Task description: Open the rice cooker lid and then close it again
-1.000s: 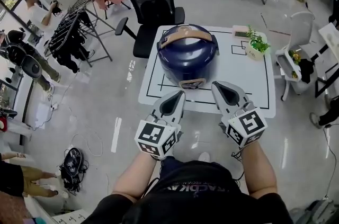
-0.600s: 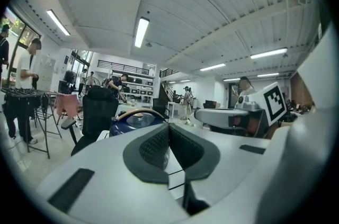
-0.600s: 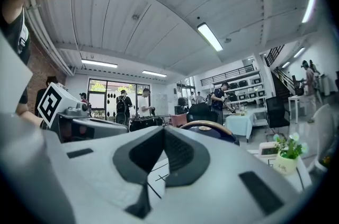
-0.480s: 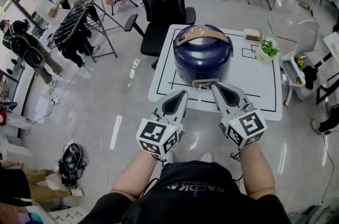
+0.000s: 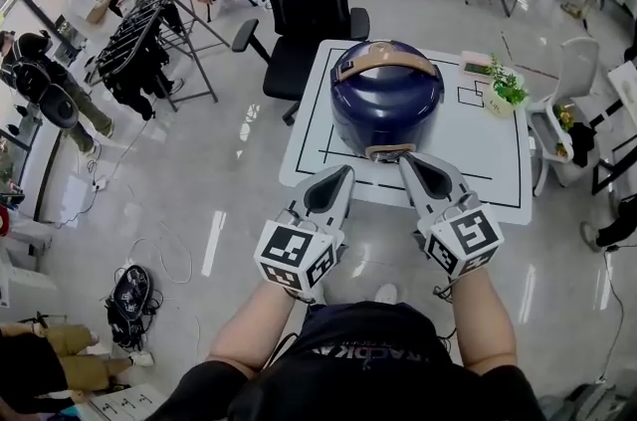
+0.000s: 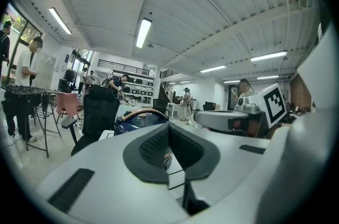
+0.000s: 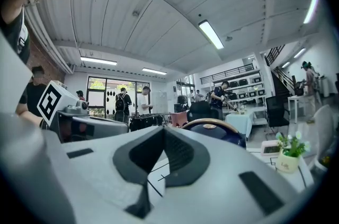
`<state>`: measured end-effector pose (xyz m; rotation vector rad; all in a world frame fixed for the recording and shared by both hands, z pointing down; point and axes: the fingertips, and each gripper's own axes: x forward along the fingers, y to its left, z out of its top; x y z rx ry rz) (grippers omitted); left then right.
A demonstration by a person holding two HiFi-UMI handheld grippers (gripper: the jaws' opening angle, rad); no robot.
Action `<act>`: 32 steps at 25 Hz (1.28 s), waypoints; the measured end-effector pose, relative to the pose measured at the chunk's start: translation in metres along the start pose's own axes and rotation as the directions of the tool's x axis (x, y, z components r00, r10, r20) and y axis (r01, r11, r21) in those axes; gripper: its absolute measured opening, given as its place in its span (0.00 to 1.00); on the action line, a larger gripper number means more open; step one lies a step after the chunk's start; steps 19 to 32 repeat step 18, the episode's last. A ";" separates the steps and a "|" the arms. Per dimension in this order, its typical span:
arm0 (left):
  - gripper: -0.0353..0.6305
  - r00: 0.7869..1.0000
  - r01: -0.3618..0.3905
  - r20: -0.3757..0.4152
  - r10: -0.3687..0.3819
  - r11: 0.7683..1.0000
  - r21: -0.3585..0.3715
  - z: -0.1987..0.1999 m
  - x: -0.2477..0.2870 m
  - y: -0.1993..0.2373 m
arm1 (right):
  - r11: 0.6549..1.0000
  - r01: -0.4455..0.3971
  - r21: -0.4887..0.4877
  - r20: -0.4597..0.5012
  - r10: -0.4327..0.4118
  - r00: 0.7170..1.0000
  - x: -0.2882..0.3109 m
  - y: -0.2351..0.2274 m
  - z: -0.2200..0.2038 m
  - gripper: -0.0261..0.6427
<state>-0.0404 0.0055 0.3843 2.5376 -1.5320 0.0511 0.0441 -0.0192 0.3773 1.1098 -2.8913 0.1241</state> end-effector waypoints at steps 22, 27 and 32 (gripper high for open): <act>0.06 1.000 0.003 -0.005 -0.003 1.000 0.008 0.001 0.009 -0.008 | 1.000 0.000 0.001 -0.002 0.000 1.000 -0.003 -0.011 -0.004 0.04; 0.06 1.000 0.003 -0.005 -0.003 1.000 0.008 0.001 0.009 -0.008 | 1.000 0.000 0.001 -0.002 0.000 1.000 -0.003 -0.011 -0.004 0.04; 0.06 1.000 0.003 -0.005 -0.003 1.000 0.008 0.001 0.009 -0.008 | 1.000 0.000 0.001 -0.002 0.000 1.000 -0.003 -0.011 -0.004 0.04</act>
